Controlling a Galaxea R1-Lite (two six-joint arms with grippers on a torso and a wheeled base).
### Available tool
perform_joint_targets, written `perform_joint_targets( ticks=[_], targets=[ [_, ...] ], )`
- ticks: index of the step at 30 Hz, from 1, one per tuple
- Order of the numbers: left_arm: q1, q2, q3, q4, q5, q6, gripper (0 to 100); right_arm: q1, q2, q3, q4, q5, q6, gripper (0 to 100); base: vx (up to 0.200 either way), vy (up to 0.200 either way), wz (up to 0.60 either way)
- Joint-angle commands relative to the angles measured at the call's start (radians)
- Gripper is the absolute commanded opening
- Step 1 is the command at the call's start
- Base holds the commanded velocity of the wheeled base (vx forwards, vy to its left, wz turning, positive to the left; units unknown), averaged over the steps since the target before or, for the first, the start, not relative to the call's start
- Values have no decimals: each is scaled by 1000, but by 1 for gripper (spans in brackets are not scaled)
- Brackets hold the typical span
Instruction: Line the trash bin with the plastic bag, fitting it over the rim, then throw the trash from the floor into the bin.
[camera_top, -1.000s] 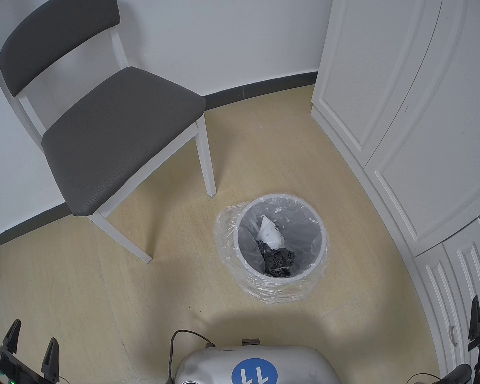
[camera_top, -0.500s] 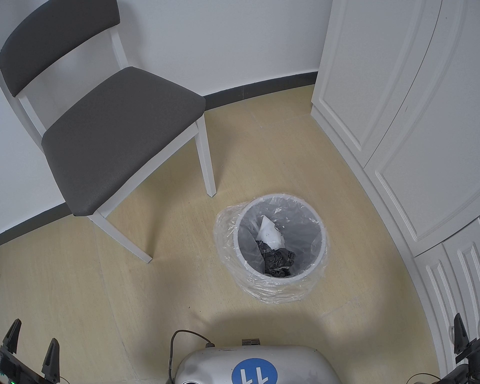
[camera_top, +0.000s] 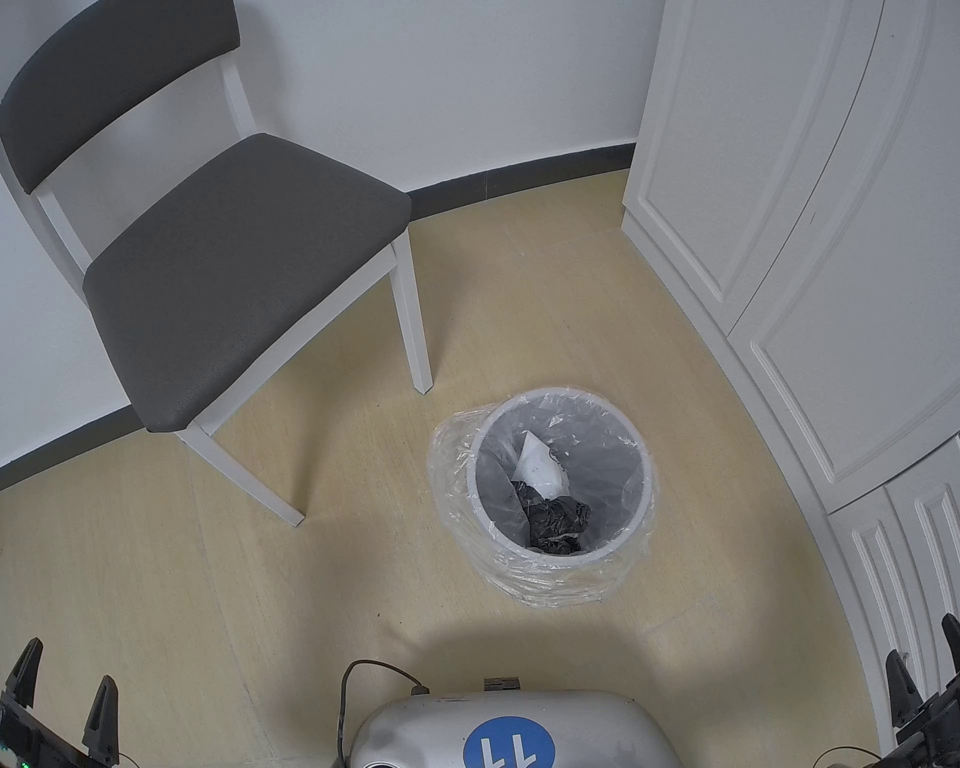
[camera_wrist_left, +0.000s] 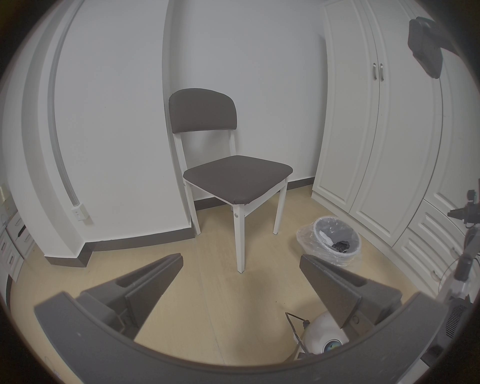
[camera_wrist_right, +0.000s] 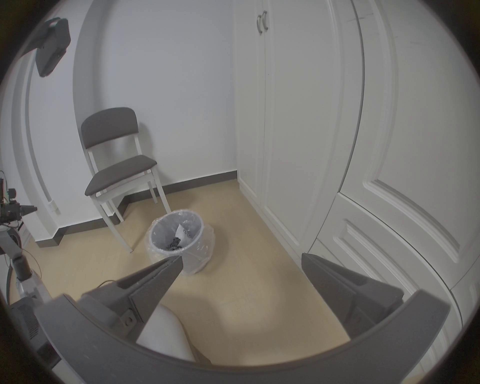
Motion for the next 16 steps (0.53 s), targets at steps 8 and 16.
perform_joint_targets(
  ticks=[8, 16],
  targets=[
    [0, -13, 18, 0, 0, 2, 100, 1, -13, 18, -6, 0, 3, 100, 0, 0, 0],
    [0, -13, 18, 0, 2, 2, 100, 1, -13, 18, -7, 0, 4, 100, 0, 0, 0]
  ],
)
